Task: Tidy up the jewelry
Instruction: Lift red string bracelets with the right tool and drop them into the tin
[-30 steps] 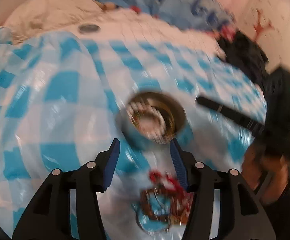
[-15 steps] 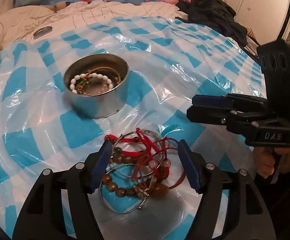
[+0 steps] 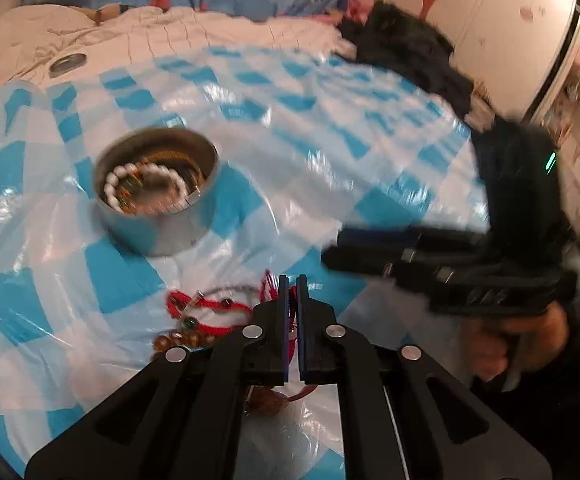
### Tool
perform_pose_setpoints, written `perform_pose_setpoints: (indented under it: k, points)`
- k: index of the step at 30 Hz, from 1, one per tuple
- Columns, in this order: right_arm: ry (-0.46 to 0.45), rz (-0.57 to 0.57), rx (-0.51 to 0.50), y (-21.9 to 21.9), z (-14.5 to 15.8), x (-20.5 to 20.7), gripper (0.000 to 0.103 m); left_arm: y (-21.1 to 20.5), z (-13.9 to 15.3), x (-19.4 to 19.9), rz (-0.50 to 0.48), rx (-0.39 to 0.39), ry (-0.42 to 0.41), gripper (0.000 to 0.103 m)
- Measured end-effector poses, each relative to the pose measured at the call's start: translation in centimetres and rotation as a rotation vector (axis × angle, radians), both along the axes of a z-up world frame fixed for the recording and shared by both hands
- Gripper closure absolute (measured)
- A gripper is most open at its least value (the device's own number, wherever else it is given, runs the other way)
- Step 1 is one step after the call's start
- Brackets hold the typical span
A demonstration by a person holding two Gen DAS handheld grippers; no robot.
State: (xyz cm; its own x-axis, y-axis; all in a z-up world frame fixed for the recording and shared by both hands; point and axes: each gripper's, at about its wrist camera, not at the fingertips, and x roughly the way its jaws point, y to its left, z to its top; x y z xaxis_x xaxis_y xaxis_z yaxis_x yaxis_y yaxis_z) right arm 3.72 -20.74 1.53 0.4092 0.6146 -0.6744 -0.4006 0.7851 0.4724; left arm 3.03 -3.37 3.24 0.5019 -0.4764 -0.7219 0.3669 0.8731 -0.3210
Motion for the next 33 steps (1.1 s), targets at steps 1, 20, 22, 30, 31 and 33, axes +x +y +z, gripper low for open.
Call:
perform_pose_setpoints:
  k: [1, 20, 22, 30, 31, 33]
  points:
    - [0.005, 0.015, 0.002, 0.2, -0.1, -0.1, 0.059, 0.7, 0.5, 0.0, 0.015, -0.028, -0.009, 0.1]
    - [-0.185, 0.226, 0.057, 2.9, 2.9, -3.3, 0.099, 5.9, 5.5, 0.2, 0.153, -0.162, -0.126, 0.1]
    - [-0.225, 0.189, 0.102, 1.9, 4.2, -3.1, 0.099, 5.9, 5.7, 0.8, 0.163, -0.176, -0.131, 0.1]
    - [-0.25, 0.083, 0.187, 0.1, 6.8, -0.3, 0.099, 5.4, 4.4, 5.6, 0.245, -0.238, -0.114, 0.1]
    - [-0.252, 0.083, 0.193, 0.3, 7.2, 0.2, 0.099, 5.6, 3.5, 6.6, 0.277, -0.25, -0.093, 0.1]
    - [-0.257, 0.085, 0.201, 0.4, 7.6, 0.9, 0.099, 6.0, 1.9, 8.1, 0.333, -0.254, -0.051, 0.093]
